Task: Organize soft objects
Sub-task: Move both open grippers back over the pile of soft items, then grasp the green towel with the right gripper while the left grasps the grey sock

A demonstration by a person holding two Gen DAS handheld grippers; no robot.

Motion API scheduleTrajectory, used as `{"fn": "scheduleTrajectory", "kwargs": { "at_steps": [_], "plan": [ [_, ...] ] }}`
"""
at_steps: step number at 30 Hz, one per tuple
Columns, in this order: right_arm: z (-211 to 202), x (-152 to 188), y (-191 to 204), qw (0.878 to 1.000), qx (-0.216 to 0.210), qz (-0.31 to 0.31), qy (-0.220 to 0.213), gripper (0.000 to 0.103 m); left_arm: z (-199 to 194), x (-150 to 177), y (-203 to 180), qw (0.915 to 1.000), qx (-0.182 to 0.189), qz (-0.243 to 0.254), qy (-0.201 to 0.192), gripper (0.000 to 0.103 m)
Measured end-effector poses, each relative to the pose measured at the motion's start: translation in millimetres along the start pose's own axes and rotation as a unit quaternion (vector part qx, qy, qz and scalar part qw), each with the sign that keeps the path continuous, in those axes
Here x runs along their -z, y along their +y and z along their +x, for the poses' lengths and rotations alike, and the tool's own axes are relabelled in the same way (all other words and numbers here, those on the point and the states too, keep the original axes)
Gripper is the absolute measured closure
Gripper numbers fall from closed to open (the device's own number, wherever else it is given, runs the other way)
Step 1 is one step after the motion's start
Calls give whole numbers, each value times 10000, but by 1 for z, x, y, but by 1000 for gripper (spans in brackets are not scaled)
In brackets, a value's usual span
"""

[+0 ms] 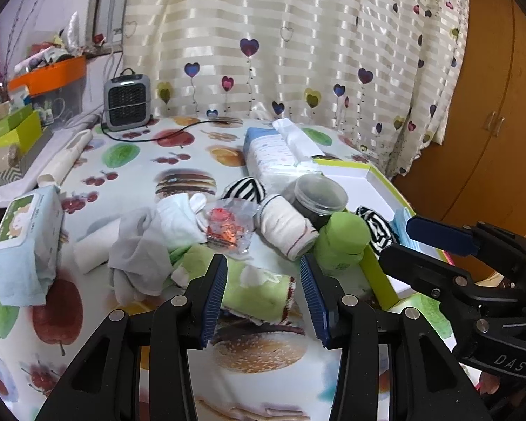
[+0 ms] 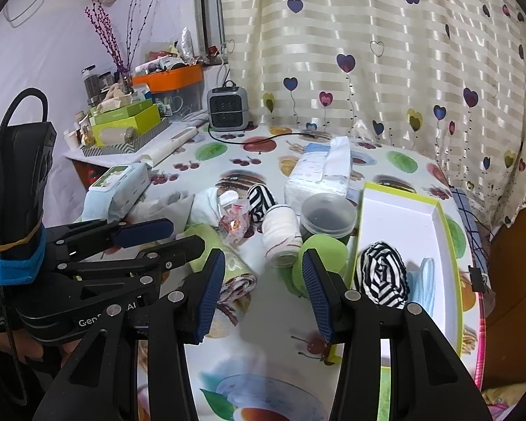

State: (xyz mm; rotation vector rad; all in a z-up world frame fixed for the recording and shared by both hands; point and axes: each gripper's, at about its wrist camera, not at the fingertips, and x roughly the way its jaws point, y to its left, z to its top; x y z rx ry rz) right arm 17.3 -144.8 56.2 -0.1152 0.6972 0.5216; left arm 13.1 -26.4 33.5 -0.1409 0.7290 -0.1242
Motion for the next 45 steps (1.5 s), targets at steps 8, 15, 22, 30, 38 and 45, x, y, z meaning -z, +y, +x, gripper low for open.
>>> {"fn": "scheduleTrajectory", "kwargs": {
  "at_steps": [8, 15, 22, 30, 38, 45],
  "plan": [
    [12, -4, 8, 9999, -86, -9, 129, 56, 1, 2, 29, 9995, -131, -280, 27, 61],
    [27, -5, 13, 9994, -180, -45, 291, 56, 4, 4, 48, 9988, -209, -448, 76, 61],
    [48, -5, 23, 9978, -360, -228, 515, 56, 9, 7, 65, 9978, -299, -584, 139, 61],
    [87, 0, 39, 9909, -594, -739, 950, 56, 16, 9, 88, 9962, -381, -748, 241, 61],
    [117, 3, 46, 9848, -630, -1033, 1243, 56, 22, 5, 105, 9953, -407, -844, 229, 53],
    [127, 3, 51, 9812, -705, -1212, 1329, 54, 36, 0, 110, 9956, -379, -800, 313, 47]
  ]
}}
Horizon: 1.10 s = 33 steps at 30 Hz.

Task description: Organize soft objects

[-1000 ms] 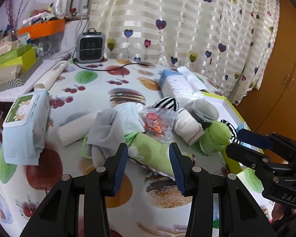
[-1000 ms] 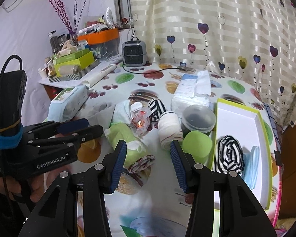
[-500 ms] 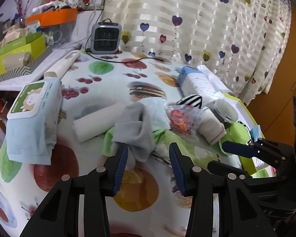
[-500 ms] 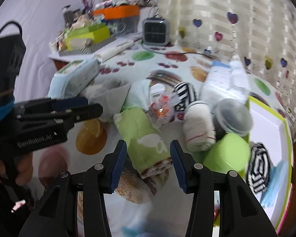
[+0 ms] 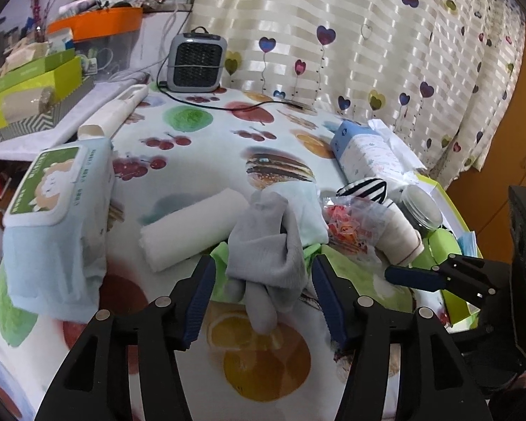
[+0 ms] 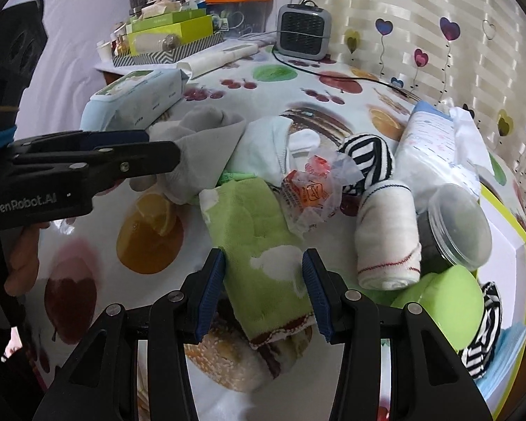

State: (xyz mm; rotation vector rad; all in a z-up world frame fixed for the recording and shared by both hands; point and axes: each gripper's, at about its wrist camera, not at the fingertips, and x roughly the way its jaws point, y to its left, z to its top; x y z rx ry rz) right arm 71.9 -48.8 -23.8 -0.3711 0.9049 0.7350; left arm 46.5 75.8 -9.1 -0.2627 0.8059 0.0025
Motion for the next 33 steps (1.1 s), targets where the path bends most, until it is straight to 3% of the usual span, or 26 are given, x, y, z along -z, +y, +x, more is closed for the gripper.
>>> {"fn": "scheduleTrajectory", "kwargs": {
  "at_steps": [2, 6, 11, 12, 13, 15, 19, 23, 33],
  "plan": [
    [0, -1, 0, 10000, 10, -43, 4, 47, 7, -2, 0, 10000, -23, 34, 47, 46],
    [-2, -4, 2, 9999, 24, -147, -63, 46, 19, -5, 2, 9999, 3, 55, 141, 46],
    [16, -4, 2, 9996, 78, -185, 211, 46, 24, -6, -1, 9998, -51, 138, 102, 46],
    [18, -4, 1, 9995, 72, -166, 242, 46, 25, -6, -1, 9998, -55, 137, 102, 48],
    [20, -4, 1, 9995, 82, -156, 272, 46, 25, -6, -1, 9998, -40, 127, 111, 57],
    [21, -5, 2, 9994, 94, -154, 308, 46, 25, -6, -2, 9998, -27, 139, 132, 66],
    [18, -3, 0, 9996, 72, -8, 254, 56, 25, -5, -3, 9999, -34, 125, 101, 74],
    [11, -2, 0, 9998, 89, 84, 156, 63, 20, -3, -2, 10000, -36, 56, 44, 77],
    [-20, 1, 4, 9994, 260, 136, -184, 64, -11, 0, -15, 9997, 6, 135, -215, 77]
  ]
}}
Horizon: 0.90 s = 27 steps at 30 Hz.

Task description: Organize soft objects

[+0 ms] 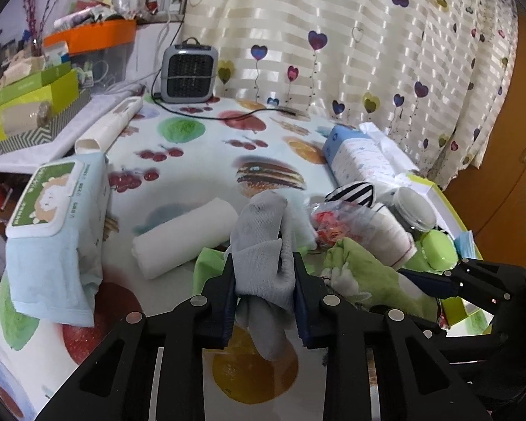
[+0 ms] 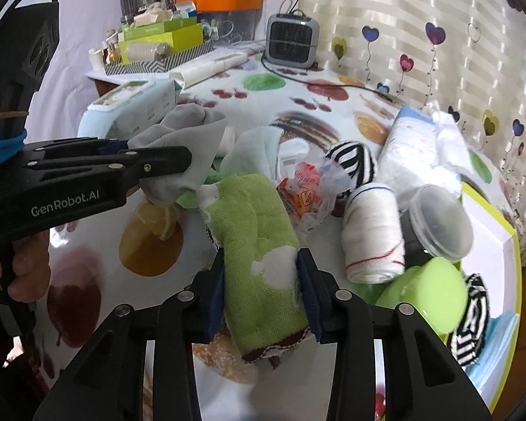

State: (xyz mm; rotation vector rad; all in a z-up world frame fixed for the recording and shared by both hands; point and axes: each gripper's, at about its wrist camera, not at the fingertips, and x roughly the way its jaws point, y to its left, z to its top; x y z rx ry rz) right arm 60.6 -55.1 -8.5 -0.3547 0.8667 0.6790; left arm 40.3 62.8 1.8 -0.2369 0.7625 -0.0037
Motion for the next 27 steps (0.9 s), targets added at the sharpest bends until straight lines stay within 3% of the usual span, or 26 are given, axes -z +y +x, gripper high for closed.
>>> {"fn": "scheduleTrajectory", "kwargs": {
  "at_steps": [11, 27],
  "plan": [
    [-35, 0, 5, 9992, 180, -5, -356, 64, -31, -2, -14, 9995, -1, 137, -276, 77],
    [-76, 6, -6, 9947, 252, 423, -897, 64, -60, -1, -39, 9979, -311, 242, -508, 77]
  ]
}}
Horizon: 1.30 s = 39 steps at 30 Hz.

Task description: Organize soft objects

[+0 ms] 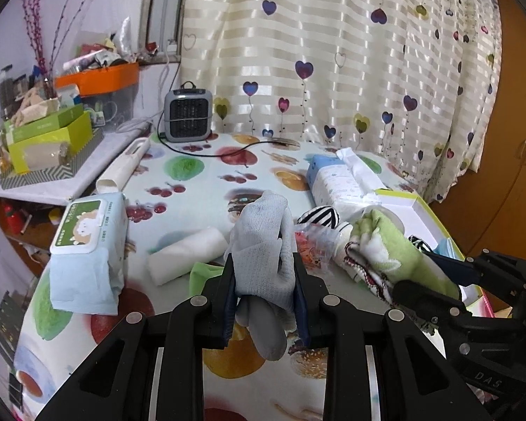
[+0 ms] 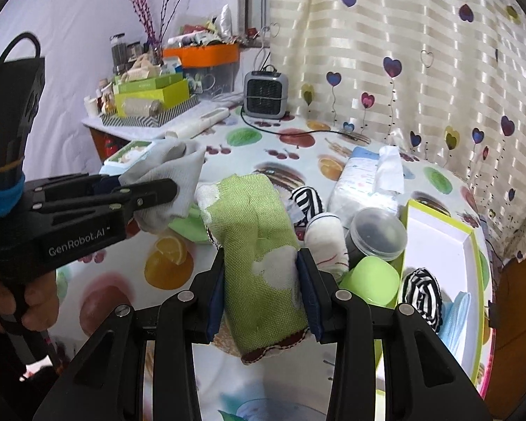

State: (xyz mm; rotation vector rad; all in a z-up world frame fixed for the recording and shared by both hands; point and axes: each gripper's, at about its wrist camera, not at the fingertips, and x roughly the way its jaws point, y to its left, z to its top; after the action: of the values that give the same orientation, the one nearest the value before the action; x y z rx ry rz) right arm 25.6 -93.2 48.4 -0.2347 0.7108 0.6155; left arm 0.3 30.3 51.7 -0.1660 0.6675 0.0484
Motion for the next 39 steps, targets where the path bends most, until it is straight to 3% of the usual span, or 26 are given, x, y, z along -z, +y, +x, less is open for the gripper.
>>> {"fn": "scheduleTrajectory", "kwargs": {
  "at_steps": [27, 39],
  "plan": [
    [-25, 1, 0, 9995, 68, 169, -262, 64, -21, 2, -11, 9997, -47, 115, -222, 77],
    [-31, 0, -9, 9988, 167, 311, -348, 64, -16, -1, -23, 9995, 128, 184, -205, 77]
  ]
}}
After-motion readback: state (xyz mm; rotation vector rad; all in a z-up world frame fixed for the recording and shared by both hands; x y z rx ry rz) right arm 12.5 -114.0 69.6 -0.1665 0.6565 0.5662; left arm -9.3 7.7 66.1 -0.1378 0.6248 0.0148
